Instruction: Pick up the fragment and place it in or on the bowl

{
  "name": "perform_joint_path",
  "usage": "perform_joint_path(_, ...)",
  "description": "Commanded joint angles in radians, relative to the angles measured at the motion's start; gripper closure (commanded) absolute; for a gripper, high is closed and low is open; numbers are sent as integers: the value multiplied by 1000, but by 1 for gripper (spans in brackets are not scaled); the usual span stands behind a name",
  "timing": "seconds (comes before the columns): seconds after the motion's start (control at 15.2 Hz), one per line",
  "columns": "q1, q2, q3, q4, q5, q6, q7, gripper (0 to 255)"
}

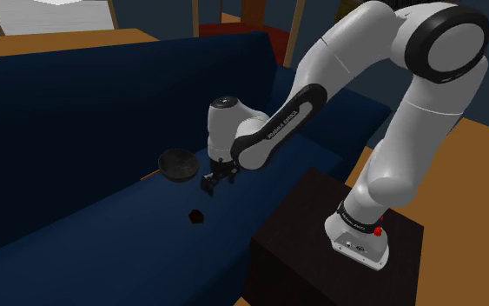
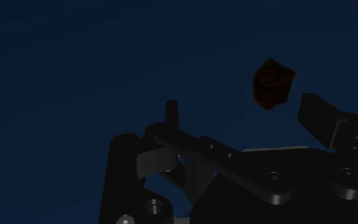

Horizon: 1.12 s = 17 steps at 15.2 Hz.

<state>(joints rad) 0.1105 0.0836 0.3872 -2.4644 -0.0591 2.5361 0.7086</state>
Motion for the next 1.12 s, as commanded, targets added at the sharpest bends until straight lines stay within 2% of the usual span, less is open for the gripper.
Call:
perform_joint_path(0.0, 15, 88, -3, 53, -53, 40, 63, 0)
perform_joint_path(0.26, 75, 248, -37, 163, -145, 100, 174, 0)
perform_joint_path(0.46, 124, 350, -68, 248, -189, 128, 231, 0)
perform_joint_path(1.06, 163, 449, -116, 276, -238, 198, 267, 0)
